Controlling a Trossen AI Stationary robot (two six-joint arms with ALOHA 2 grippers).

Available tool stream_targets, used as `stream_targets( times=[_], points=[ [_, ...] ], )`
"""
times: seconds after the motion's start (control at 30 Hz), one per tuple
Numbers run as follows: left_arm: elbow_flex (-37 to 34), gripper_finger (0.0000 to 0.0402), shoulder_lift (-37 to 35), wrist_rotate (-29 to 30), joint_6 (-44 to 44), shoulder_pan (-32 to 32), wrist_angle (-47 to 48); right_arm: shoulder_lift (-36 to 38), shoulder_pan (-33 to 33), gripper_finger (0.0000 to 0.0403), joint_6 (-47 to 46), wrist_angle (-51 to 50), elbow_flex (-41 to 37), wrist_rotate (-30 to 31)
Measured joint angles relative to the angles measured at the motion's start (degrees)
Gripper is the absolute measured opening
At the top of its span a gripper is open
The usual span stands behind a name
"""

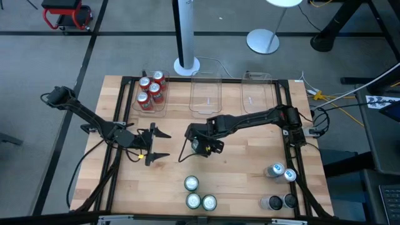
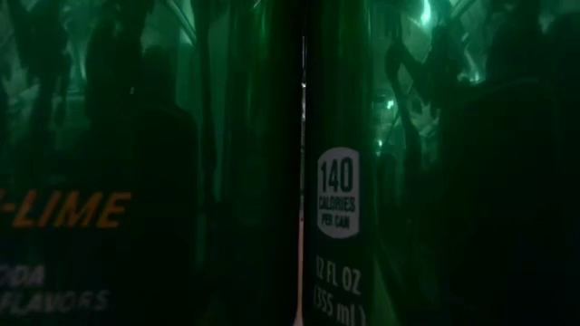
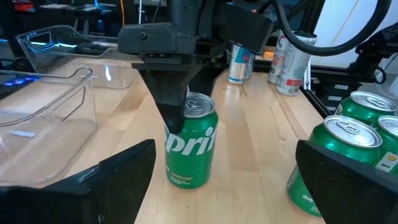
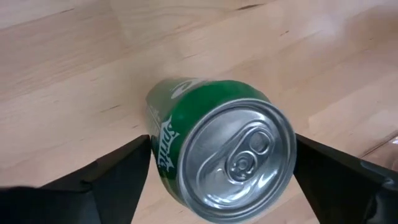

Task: Sort soda cans
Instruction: Put the top right green soda can into the middle transparent bin

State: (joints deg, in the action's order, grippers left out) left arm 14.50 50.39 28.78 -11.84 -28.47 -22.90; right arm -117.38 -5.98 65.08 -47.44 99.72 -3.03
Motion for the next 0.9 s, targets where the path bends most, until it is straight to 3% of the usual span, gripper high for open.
stream_targets(
  times=[0.33,0.9],
  points=[
    [0.0,0.0375,0.01,0.0,-0.09,0.02,0.0,0.0,-0.02,0.0399,-0.17,1.36,-0.04,0.0],
    [-0.04,0.0375,0.0,0.01,-0.44,0.1,0.63,-3.85,-0.06,0.0395,-1.48,2.45,-0.09,0.5]
  ],
)
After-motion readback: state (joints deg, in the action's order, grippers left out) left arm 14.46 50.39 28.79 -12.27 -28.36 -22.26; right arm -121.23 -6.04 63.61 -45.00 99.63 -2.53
